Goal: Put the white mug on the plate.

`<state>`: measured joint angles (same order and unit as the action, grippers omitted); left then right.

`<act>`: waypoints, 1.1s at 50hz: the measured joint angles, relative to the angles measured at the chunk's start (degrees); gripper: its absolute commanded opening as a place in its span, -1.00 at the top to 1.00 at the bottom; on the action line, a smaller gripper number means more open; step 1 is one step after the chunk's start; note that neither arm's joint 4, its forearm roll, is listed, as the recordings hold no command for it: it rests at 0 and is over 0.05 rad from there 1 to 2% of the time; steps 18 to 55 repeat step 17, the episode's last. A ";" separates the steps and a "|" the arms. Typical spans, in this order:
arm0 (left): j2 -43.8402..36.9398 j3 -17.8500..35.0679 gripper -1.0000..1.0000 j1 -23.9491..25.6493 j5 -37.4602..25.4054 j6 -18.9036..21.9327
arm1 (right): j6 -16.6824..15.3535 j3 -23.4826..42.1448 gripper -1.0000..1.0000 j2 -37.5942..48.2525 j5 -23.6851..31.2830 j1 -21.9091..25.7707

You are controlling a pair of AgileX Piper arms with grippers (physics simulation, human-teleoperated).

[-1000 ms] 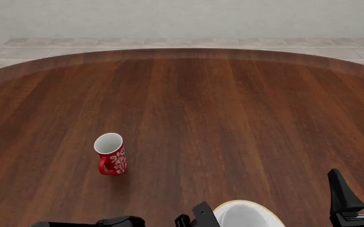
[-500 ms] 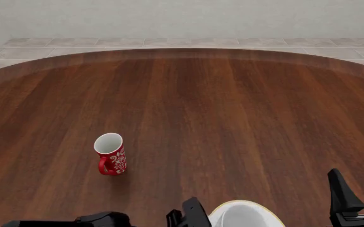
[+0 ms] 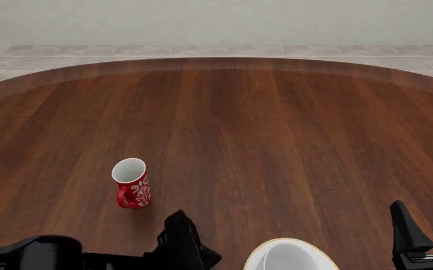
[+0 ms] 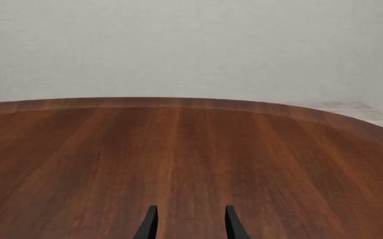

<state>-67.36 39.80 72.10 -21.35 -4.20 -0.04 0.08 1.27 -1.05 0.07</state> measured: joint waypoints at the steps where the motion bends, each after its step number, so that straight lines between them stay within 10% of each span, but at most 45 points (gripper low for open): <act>1: 0.33 -0.08 -1.00 -0.10 -0.13 0.06 | 0.00 0.00 -1.00 0.00 0.00 0.00; 17: 22.54 -6.40 -1.00 -9.34 -4.05 1.23 | 0.00 0.00 -1.00 0.00 0.00 0.00; 55: 22.54 -6.40 -1.00 -9.34 -4.05 1.23 | 0.00 0.00 -1.00 0.00 0.00 0.00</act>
